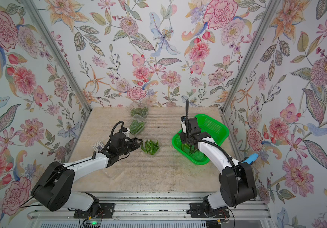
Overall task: Take small green peppers out of containers
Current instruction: Place the green pepper in the basket.
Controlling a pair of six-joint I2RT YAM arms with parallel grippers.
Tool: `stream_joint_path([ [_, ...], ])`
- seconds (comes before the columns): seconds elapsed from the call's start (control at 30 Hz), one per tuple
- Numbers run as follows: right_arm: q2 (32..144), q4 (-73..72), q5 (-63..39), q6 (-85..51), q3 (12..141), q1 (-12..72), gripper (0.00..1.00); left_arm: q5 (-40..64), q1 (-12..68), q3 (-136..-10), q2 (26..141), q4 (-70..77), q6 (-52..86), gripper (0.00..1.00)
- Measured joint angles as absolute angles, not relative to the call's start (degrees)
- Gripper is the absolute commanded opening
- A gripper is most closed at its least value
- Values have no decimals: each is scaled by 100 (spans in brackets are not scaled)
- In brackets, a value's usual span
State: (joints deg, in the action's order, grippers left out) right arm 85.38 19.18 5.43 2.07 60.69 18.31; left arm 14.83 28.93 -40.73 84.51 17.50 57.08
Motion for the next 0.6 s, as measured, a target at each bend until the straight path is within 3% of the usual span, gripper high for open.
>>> stream_joint_path([
  [0.13,8814,1750,541,54,5828,1603,13,1505,2932,-4134,8532,1785,5682,44],
  [0.27,8932,1726,534,-108,5649,1599,50,1503,2932,-4134,8532,1787,5655,44],
  [0.3,8925,1728,530,-123,5645,1599,54,1503,2932,-4134,8532,1789,5640,44],
  [0.47,8670,1730,416,-115,5655,1717,53,1503,2932,-4134,8532,1804,5636,45],
  [0.6,8429,1826,180,-174,5872,2145,46,1500,2932,-4134,8532,1806,5636,44],
])
